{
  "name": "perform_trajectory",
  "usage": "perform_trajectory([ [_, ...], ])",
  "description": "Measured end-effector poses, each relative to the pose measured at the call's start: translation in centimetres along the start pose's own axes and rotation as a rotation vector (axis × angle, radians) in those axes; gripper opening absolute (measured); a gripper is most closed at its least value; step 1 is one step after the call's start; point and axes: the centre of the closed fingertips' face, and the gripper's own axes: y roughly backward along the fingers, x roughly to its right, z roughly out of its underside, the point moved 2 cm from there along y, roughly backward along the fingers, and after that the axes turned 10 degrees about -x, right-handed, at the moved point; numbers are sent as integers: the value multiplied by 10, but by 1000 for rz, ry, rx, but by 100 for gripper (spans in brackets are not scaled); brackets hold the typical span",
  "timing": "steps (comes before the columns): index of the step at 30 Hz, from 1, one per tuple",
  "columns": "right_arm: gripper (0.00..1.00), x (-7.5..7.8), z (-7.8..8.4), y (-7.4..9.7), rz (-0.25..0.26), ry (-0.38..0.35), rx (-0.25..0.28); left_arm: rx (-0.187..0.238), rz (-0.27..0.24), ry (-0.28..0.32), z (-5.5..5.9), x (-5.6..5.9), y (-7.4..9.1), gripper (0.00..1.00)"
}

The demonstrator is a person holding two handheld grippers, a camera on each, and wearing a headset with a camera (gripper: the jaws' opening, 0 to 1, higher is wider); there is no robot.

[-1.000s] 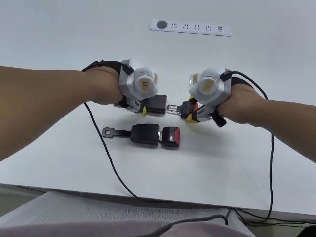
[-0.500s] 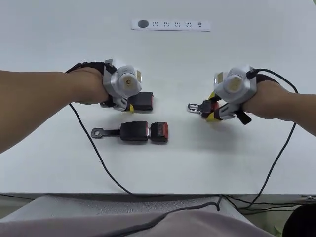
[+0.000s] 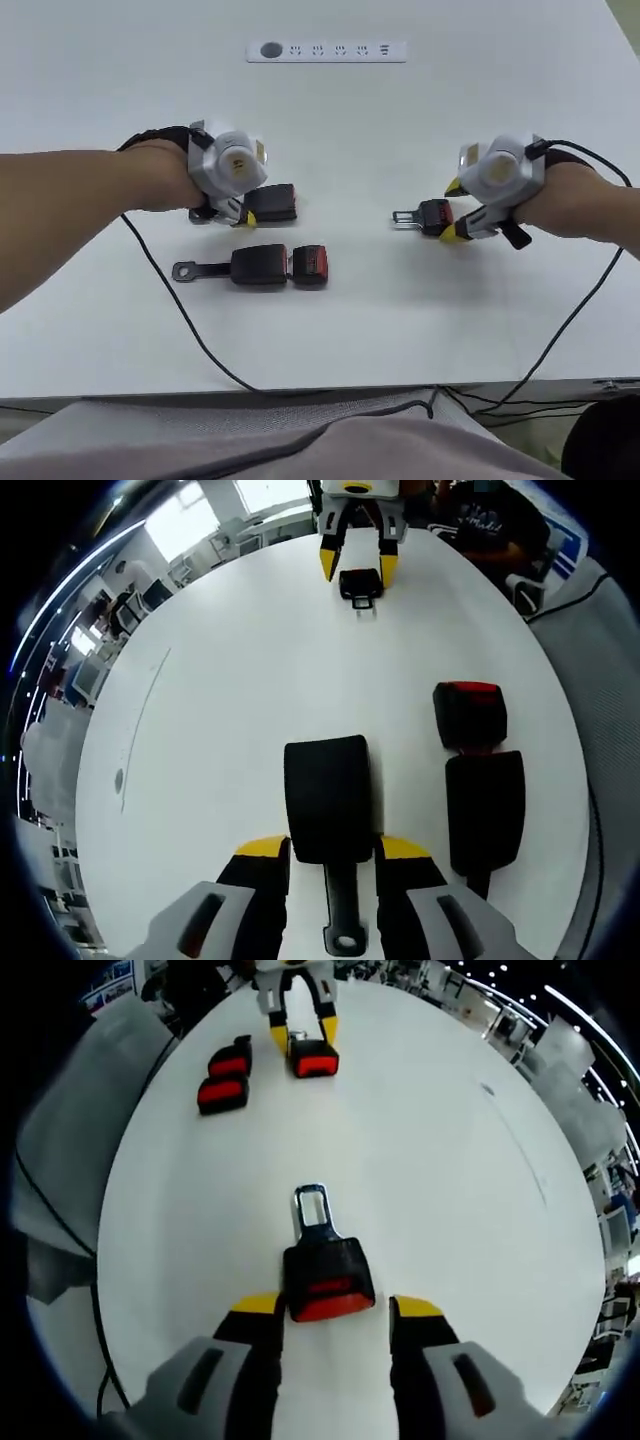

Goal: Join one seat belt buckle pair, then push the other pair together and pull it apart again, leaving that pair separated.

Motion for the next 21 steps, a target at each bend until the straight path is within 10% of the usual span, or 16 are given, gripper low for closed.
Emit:
perform_trajectory([
  [4, 46, -7, 5, 3, 11, -39, -8, 15, -30, 57, 7, 0, 17, 49],
  [8, 49, -16, -1, 14, 34, -189, 107, 45, -80, 151, 18, 2, 45, 52],
  [15, 59, -51, -7, 37, 76, -196, 187, 60, -108, 214, 49, 51, 73, 60],
  [21, 69, -74, -12, 67, 118, -269, 276, 111, -135, 402, 71, 85, 104, 73],
])
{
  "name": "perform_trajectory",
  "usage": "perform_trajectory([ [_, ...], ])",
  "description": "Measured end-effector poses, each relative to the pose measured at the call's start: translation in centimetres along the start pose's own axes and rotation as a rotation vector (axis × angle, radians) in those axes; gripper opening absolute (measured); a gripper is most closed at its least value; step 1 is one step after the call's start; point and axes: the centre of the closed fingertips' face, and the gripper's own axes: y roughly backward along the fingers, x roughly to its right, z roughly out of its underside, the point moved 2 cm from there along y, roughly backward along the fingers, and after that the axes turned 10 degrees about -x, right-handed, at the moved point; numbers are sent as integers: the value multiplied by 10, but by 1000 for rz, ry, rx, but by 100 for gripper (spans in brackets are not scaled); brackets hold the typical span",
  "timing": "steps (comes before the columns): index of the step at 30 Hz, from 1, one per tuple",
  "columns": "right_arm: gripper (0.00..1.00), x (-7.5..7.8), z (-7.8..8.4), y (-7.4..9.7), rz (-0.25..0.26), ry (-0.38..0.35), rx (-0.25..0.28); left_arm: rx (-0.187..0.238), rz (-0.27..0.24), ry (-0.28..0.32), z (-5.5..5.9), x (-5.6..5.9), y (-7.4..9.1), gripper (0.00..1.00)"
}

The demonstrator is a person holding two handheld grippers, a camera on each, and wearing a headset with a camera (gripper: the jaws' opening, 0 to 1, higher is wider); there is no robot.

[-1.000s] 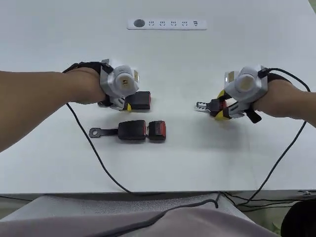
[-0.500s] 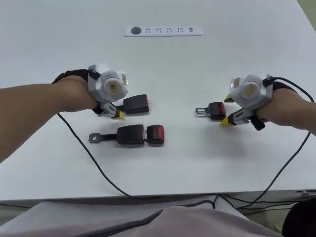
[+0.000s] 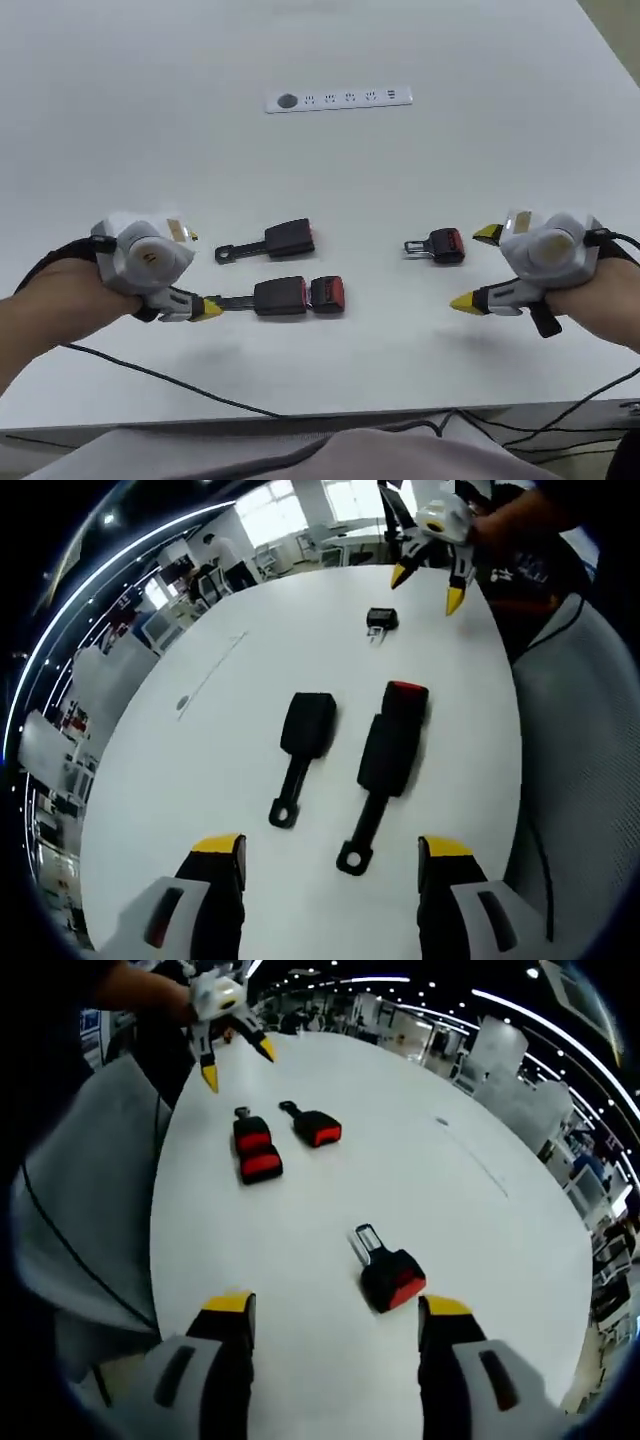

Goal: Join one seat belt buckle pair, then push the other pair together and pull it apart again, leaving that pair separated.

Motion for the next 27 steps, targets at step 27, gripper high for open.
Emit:
perform_trajectory([
  [27, 100, -13, 23, 18, 58, -208, 74, 111, -79, 424, 67, 8, 36, 100],
])
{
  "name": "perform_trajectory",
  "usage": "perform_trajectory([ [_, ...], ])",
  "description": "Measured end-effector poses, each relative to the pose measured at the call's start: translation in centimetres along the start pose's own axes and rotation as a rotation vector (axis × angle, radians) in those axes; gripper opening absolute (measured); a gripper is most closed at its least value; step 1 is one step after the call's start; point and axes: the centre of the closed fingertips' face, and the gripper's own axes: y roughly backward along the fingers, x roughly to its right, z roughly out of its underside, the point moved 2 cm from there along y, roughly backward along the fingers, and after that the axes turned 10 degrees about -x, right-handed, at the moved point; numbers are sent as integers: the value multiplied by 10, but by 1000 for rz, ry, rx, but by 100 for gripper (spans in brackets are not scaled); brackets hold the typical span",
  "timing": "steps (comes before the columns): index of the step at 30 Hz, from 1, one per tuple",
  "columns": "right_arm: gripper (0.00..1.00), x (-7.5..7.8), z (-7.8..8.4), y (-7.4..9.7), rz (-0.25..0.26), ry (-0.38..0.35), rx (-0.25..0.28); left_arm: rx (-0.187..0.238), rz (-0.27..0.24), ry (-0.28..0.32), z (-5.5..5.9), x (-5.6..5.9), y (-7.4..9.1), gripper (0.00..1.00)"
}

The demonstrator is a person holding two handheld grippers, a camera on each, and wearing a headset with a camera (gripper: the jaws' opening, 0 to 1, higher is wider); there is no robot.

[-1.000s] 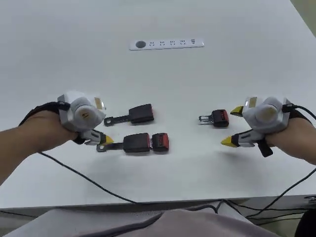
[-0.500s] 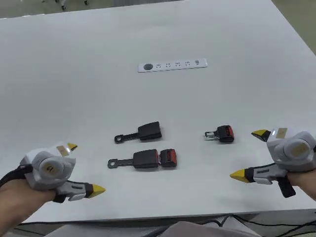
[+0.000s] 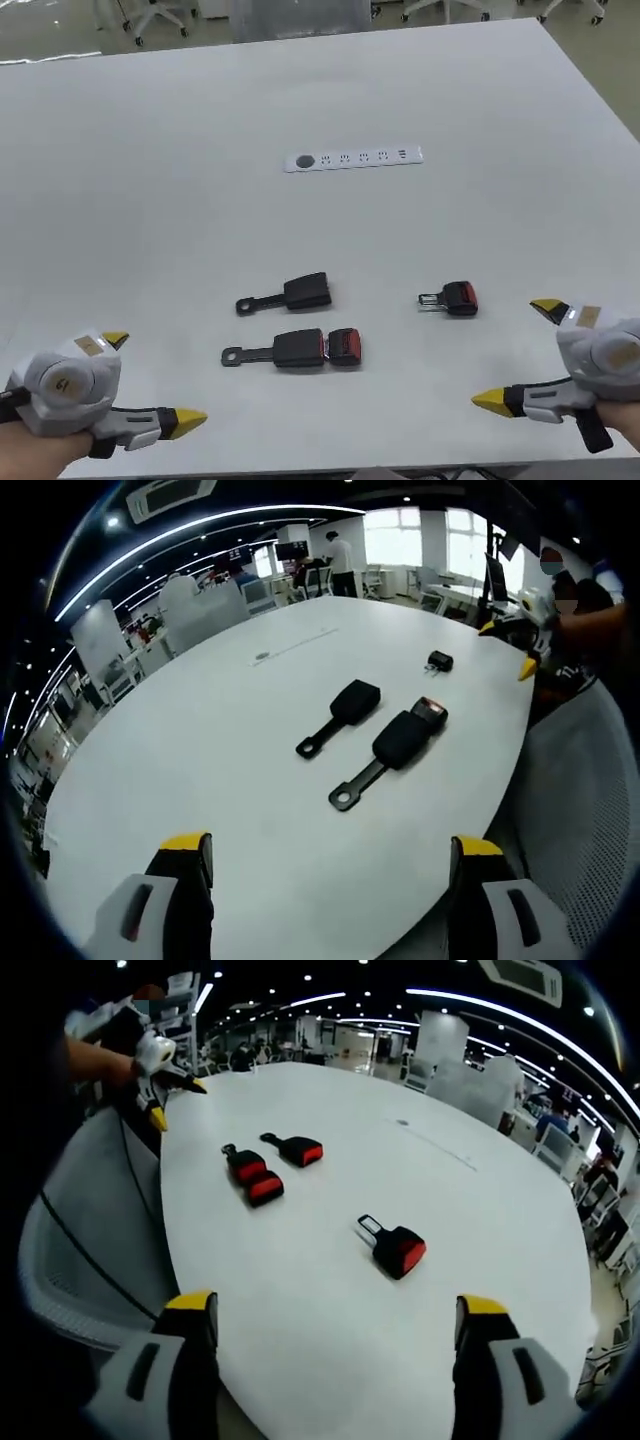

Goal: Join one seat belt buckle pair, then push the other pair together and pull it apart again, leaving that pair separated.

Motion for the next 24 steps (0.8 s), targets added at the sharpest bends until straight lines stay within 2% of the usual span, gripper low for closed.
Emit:
perform_trajectory([
  [6, 100, -1, -6, 2, 3, -12, 19, 24, -15, 12, -2, 1, 1, 99],
  [9, 100, -3, -8, 5, 9, -7, 22, 35, -11, 7, -3, 7, 2, 98],
  [13, 100, -9, -16, 13, 9, -39, 53, 26, -22, -7, -3, 13, 7, 98],
  [17, 100, -16, -20, 16, 6, -23, 62, 33, -29, -1, -5, 12, 8, 98],
  [24, 100, -13, -13, 20, 11, -45, 56, 37, -36, 4, -6, 9, 9, 99],
])
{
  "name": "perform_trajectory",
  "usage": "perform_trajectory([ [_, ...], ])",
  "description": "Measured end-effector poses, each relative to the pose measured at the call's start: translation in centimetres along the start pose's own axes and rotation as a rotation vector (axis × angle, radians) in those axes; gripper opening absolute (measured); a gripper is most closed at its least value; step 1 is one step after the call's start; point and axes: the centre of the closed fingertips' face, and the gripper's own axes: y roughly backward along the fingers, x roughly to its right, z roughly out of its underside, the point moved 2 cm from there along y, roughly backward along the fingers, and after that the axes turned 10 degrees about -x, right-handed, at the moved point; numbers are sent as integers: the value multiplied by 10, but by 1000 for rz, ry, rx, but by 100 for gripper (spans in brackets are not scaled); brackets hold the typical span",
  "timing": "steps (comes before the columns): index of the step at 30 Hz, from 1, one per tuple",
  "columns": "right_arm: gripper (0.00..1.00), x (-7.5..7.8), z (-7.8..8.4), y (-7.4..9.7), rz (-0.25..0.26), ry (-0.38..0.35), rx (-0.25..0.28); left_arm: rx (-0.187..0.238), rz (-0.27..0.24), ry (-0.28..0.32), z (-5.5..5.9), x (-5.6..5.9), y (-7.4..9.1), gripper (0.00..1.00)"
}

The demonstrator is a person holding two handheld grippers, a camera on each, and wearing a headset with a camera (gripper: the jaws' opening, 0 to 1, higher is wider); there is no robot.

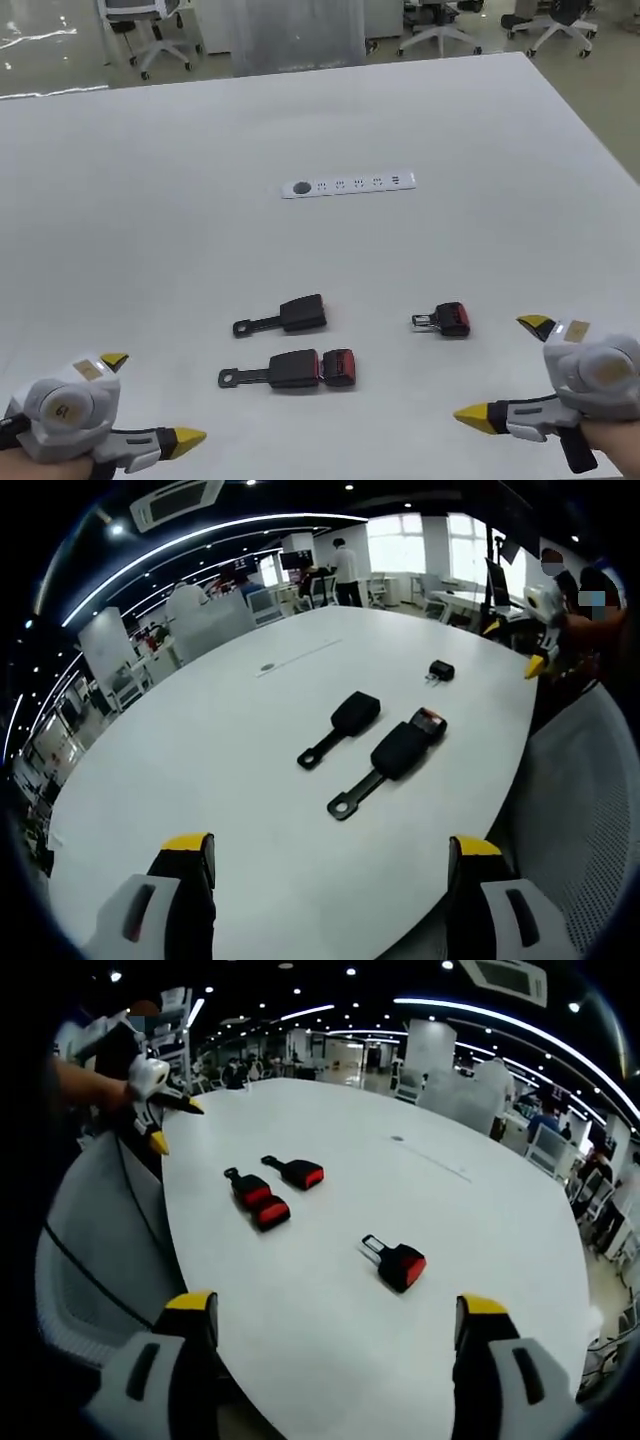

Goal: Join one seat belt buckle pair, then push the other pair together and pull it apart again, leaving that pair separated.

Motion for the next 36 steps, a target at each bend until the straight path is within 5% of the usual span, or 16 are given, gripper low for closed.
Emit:
perform_trajectory([
  [24, 99, -4, 4, 3, -11, 11, -8, -6, -12, -38, 1, 2, 6, 99],
  [36, 99, -6, 2, 6, 10, 1, -2, 16, -1, -41, -7, 1, 8, 99],
])
